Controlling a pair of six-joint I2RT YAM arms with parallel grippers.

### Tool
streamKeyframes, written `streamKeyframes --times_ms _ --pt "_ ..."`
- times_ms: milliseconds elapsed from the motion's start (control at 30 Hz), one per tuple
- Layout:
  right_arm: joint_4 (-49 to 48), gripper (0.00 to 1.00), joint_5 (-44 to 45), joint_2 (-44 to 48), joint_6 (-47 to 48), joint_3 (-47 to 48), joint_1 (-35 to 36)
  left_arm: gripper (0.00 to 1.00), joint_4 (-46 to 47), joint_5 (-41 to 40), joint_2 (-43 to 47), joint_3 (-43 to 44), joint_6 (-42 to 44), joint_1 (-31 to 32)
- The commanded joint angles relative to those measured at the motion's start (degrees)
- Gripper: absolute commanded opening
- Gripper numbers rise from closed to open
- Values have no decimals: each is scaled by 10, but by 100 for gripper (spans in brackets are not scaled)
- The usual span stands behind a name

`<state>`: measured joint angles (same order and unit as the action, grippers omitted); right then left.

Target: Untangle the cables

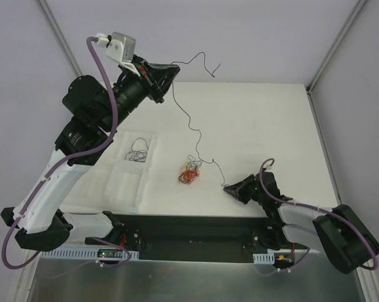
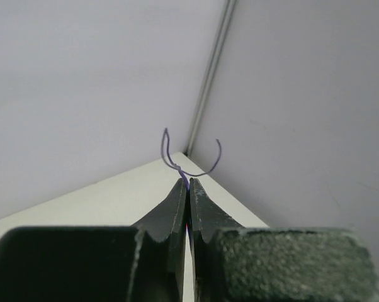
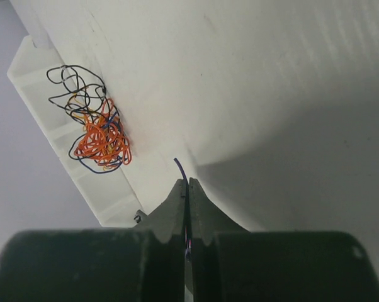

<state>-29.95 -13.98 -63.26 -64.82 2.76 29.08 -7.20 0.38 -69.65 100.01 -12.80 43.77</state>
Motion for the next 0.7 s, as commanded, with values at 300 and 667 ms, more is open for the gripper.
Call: streamKeyframes --times_ms 300,667 --pt "23 0 41 18 65 -11 -19 0 -29 -270 30 10 94 -5" --pt "323 0 105 183 326 250 40 0 -147 -360 38 -112 35 -27"
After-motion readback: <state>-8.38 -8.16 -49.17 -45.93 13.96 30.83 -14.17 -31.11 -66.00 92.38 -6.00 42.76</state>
